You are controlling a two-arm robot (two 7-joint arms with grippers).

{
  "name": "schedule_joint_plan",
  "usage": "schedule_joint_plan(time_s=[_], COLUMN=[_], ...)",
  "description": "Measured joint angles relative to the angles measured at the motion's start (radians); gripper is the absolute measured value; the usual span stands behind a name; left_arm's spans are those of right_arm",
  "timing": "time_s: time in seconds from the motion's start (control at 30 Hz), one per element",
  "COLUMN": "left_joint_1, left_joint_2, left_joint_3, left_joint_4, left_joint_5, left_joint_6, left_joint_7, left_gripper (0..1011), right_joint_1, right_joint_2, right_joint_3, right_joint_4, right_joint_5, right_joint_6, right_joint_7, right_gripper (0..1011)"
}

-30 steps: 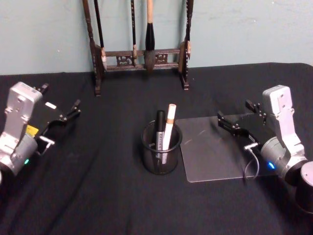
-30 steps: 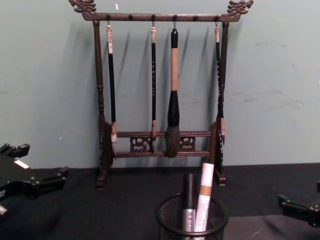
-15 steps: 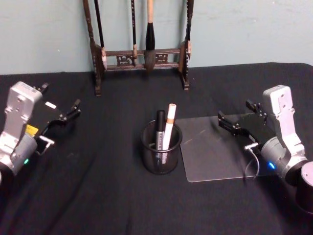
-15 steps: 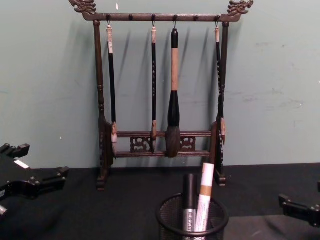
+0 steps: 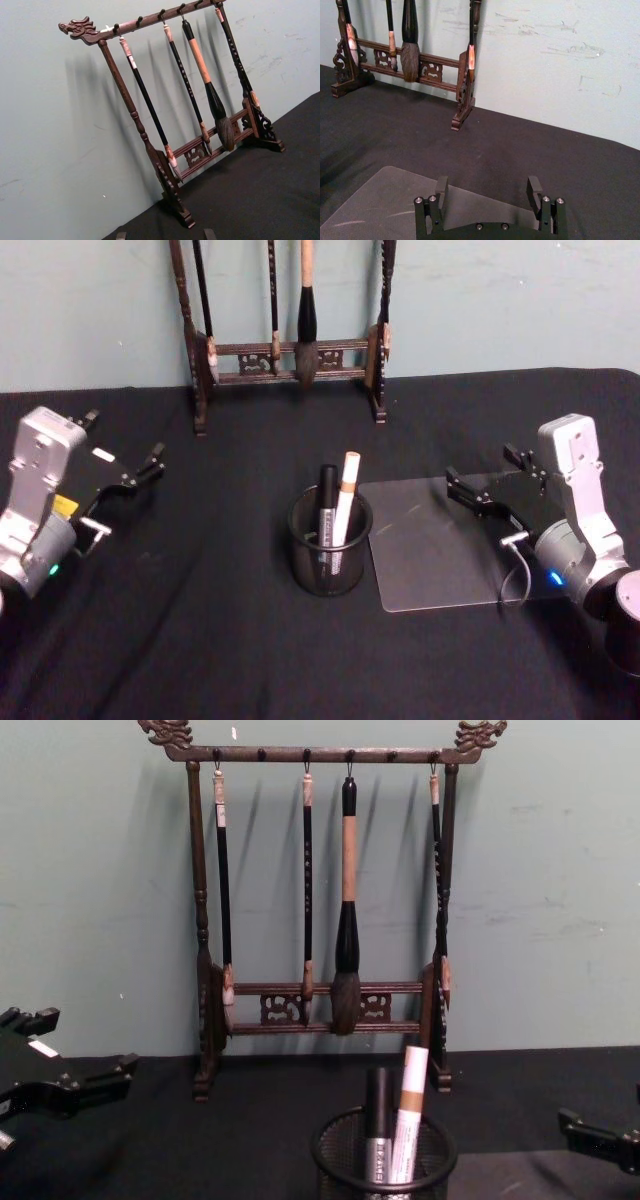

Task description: Pick up the water-based marker from the table and place it into the pen holder.

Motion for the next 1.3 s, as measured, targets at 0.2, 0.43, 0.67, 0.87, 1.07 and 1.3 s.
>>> schedule_joint_plan(time_s=[0.2, 0.43, 0.67, 0.87, 1.07, 1.3], left_joint_1=[0.0, 0.0, 0.0, 0.0, 0.0, 0.0], left_joint_2=[0.0, 0.0, 0.0, 0.0, 0.0, 0.0], left_joint_3=[0.0, 0.0, 0.0, 0.0, 0.0, 0.0], left_joint_4=[0.0, 0.0, 0.0, 0.0, 0.0, 0.0], left_joint_5=[0.0, 0.0, 0.0, 0.0, 0.0, 0.0], left_joint_6=[0.0, 0.0, 0.0, 0.0, 0.0, 0.0], left_joint_7=[0.0, 0.0, 0.0, 0.0, 0.0, 0.0], left_gripper=[1001, 1001, 1001, 1001, 1001, 1001], right_joint_1=[0.0, 0.0, 0.0, 0.0, 0.0, 0.0], right_joint_2=[0.0, 0.0, 0.0, 0.0, 0.0, 0.0], right_joint_3=[0.0, 0.0, 0.0, 0.0, 0.0, 0.0], right_joint_4=[0.0, 0.0, 0.0, 0.0, 0.0, 0.0], right_joint_5=[0.0, 0.0, 0.0, 0.0, 0.0, 0.0], right_joint_6=[0.0, 0.0, 0.0, 0.0, 0.0, 0.0], right_joint_7=[0.0, 0.0, 0.0, 0.0, 0.0, 0.0], right_gripper=[1002, 1002, 1002, 1002, 1002, 1002])
